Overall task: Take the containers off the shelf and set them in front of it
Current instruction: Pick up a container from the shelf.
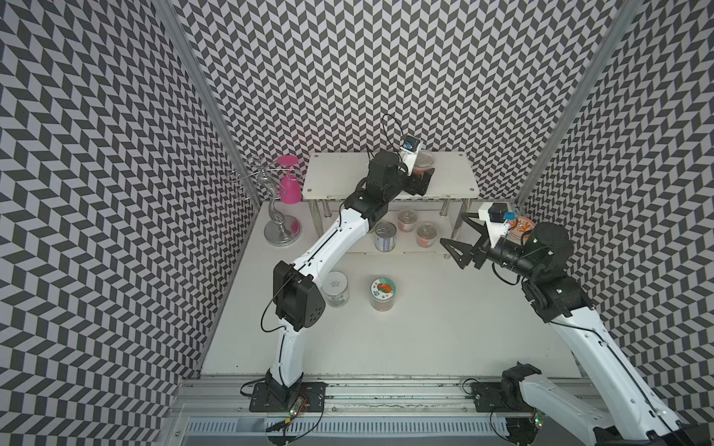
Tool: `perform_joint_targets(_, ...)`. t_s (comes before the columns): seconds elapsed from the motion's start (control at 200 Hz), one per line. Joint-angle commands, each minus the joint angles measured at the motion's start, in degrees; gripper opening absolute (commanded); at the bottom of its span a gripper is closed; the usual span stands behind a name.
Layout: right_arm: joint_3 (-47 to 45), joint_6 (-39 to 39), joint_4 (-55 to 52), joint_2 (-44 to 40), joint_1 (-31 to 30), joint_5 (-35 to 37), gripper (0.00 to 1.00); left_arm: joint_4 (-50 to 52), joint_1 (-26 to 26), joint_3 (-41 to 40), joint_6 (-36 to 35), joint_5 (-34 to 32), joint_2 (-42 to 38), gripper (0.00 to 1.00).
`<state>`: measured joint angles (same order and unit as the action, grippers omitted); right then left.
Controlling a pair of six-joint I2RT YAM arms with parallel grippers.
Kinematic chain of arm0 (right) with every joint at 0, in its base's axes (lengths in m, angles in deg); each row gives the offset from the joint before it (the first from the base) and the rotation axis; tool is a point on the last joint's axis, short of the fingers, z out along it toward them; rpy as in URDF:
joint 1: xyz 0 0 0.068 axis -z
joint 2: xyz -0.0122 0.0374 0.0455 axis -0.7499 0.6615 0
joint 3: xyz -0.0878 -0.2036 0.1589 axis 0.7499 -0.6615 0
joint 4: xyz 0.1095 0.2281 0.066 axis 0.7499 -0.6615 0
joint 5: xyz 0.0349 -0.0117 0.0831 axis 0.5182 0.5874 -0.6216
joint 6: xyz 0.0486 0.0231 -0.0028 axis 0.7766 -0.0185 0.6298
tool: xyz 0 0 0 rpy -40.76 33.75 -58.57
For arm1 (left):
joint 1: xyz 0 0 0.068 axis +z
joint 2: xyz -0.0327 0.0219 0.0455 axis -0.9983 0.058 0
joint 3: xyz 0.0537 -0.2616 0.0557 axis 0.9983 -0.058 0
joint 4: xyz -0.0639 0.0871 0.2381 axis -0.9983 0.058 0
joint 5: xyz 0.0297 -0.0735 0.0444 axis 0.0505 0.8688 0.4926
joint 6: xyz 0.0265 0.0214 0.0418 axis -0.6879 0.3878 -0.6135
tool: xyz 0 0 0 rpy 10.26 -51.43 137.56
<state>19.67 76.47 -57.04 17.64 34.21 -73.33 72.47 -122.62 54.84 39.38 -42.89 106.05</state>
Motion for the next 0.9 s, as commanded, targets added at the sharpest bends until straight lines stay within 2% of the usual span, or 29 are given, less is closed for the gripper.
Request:
perform_joint_targets(0.0, 2.1, 0.04, 0.98, -0.43, 0.23, 0.45, 1.0, -1.25, 0.52, 2.38, 0.79, 1.32, 1.28, 0.92)
perform_joint_targets(0.155, 2.1, 0.05, 0.97, -0.38, 0.28, 0.5, 1.0, -1.26, 0.52, 2.65, 0.06, 1.66, 1.23, 0.84)
perform_joint_targets(0.451, 2.13, -0.06, 0.98, -0.34, 0.23, 0.8, 1.0, -2.34, 0.47, 0.83, -1.63, 1.41, -0.97, 0.75)
perform_joint_targets(0.896, 1.59, -0.04, 1.25, -0.86, 0.24, 0.99, 0.99, -5.29, 0.35, -5.22, -1.11, 2.28, -6.74, 0.75)
